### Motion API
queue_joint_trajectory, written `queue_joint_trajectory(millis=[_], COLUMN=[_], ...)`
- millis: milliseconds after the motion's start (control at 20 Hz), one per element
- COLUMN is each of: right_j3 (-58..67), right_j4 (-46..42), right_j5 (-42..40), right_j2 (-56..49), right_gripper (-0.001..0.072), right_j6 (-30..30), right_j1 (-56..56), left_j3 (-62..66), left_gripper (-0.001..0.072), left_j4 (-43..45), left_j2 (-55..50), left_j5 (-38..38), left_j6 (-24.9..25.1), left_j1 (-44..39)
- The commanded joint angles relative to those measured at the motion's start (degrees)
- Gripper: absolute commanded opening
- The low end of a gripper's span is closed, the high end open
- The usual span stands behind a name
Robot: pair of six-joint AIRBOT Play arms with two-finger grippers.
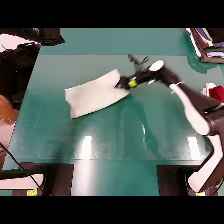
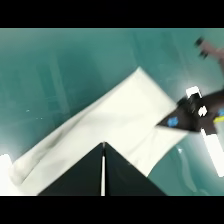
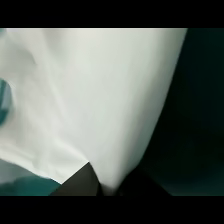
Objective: Fold the shirts.
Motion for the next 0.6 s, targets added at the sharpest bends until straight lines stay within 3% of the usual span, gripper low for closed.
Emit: queue_joint_trajectory(millis=[0, 200, 550], right_j3=[1.38, 1.36, 1.33], right_j4=[-9.73, -18.73, -19.19], right_j5=[1.42, 4.22, 8.66], right_j2=[7.78, 17.97, 23.1], right_gripper=[0.0018, 0.0018, 0.0019], right_j6=[2.32, 6.36, 7.15], right_j1=[-9.46, -27.61, -54.36], left_j3=[0.0, 0.0, 0.0], left_gripper=[0.0022, 0.0023, 0.0023], left_j4=[-0.02, 0.04, 0.02], left_j2=[0.04, 0.04, 0.04], left_j5=[-0.44, 0.39, 6.08], left_j6=[-0.04, 0.0, 0.0], left_j1=[-1.99, -6.03, -13.03])
